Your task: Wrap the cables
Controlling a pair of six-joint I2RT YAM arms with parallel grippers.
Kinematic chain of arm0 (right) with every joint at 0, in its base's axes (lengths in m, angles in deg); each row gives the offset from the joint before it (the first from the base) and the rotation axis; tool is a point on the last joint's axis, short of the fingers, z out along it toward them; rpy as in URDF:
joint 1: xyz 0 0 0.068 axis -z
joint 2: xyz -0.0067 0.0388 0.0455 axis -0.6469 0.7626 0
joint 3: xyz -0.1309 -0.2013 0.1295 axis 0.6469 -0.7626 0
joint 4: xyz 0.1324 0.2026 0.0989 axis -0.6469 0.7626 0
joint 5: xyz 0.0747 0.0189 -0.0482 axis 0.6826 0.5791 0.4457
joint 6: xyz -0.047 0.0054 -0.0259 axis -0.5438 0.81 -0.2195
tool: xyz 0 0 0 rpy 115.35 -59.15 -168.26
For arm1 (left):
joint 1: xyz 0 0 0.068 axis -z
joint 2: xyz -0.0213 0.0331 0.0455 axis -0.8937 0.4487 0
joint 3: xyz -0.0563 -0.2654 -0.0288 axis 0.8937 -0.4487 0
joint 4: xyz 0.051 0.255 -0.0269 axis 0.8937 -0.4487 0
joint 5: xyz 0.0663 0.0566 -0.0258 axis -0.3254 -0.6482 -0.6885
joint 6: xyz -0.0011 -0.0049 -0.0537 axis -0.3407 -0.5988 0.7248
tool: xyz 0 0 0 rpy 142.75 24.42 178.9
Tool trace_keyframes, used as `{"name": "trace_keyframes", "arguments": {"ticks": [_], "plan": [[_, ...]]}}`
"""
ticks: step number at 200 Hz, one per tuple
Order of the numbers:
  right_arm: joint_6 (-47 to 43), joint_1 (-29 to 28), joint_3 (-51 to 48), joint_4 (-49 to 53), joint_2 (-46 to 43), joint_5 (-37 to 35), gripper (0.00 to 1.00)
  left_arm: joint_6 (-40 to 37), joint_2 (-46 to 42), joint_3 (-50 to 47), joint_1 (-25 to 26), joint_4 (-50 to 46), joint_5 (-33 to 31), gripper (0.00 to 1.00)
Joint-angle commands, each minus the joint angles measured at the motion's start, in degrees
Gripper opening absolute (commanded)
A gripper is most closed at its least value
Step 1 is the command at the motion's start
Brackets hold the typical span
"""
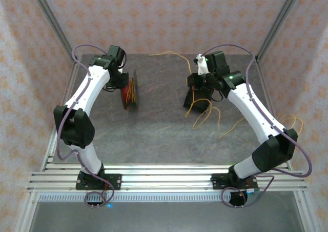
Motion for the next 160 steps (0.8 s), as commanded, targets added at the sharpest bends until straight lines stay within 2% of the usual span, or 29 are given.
{"name": "trace_keyframes", "arguments": {"ticks": [1,55,114,126,148,160], "plan": [[-1.2,-0.3,-0.1,-0.9,-1.8,-1.5,0.0,-1.8,-0.1,2.2,1.6,-1.0,-1.4,0.0],[-4.6,-0.3,2.6,4.0,-1.2,-7.8,0.0,-6.2,-2.6,3.0,7.5,0.1,-0.8,0.0],[-10.0,-0.3,5.3,7.4,1.0,-6.5,0.0,-9.9,-0.2,3.4,9.9,0.0,-2.1,0.0],[-11.4,-0.3,6.5,9.4,1.9,-7.1,0.0,-10.1,-0.5,3.7,9.9,-0.1,-1.6,0.13],[-13.3,-0.3,8.8,12.8,3.4,-10.1,0.0,-10.3,-1.8,3.9,9.9,0.4,-0.9,0.28],[-14.0,-0.2,9.7,13.9,4.0,-11.0,0.0,-10.4,-2.3,4.1,9.9,0.3,-0.9,0.33]]}}
